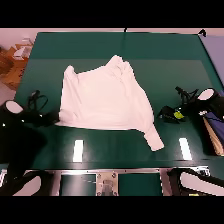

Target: Fold the shirts.

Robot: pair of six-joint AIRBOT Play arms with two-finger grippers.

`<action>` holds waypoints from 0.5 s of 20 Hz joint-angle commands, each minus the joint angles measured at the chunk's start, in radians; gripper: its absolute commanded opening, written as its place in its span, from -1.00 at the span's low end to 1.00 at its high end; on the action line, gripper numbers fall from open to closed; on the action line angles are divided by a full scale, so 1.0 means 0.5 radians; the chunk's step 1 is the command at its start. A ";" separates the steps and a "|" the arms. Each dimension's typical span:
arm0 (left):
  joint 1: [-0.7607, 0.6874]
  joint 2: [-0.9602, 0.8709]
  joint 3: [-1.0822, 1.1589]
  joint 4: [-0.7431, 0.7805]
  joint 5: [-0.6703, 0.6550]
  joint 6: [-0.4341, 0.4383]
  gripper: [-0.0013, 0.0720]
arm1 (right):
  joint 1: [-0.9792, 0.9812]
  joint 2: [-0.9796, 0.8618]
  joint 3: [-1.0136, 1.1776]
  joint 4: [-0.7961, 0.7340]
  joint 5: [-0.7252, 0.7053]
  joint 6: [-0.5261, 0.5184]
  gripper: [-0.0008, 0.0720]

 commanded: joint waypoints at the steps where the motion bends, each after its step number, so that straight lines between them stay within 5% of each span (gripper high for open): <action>1: 0.057 -0.305 0.330 -0.122 -0.036 0.194 -0.90 | 0.060 0.001 -0.060 0.130 0.015 0.070 0.51; 6: 0.013 -0.500 0.476 -0.191 -0.053 0.233 -0.90 | 0.236 0.052 -0.062 0.446 0.030 0.085 0.51; 10: 0.013 -0.500 0.476 -0.186 -0.104 0.288 -0.90 | 0.372 0.003 -0.062 0.250 0.027 0.319 0.51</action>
